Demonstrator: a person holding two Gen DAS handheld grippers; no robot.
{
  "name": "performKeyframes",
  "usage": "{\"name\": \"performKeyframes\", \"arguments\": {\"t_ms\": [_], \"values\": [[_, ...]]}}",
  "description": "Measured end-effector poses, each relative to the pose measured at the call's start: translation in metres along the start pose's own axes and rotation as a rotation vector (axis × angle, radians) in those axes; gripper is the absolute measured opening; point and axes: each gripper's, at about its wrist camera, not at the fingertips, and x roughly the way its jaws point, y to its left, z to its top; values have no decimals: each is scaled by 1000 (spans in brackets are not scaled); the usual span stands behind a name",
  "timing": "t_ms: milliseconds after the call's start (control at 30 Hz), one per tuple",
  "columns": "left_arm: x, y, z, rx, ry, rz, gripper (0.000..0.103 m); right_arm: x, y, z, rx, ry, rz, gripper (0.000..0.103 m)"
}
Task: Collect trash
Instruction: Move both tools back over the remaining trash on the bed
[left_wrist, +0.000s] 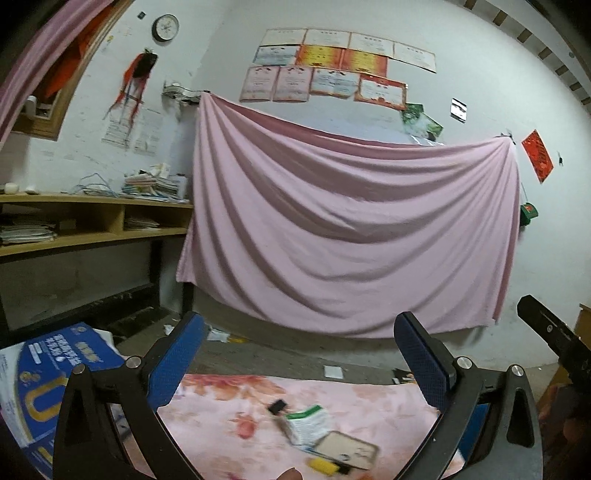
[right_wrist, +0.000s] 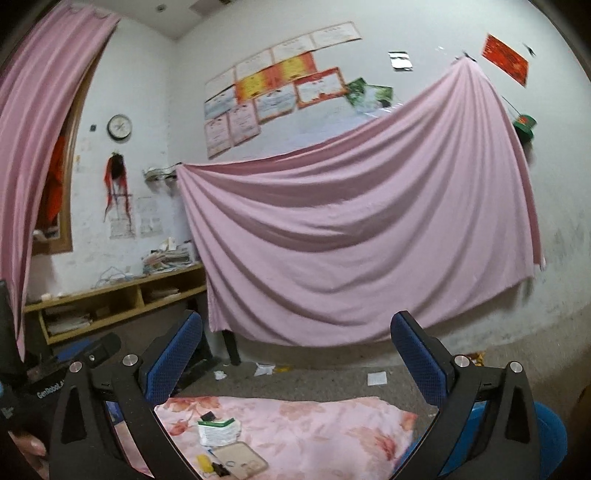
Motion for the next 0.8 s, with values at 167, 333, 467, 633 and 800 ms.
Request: {"name": "performKeyframes", "arguments": {"t_ms": [167,333,467,633,800], "values": [[4,26,-11,19,13,23,101,13,31,-11,-72,5,7,103],[16,52,-25,13,70,26,101,26,47,-24,-127,33,0,103],[21,63,-35,1,107,32,101,42,54,-37,-153,97,0,103],[33,69,-50,6,196,28,101,60,57,-54,-189,200,-9,103],[52,68,-68,31,331,26,101,77,55,-75,-212,331,-26,103]]}}
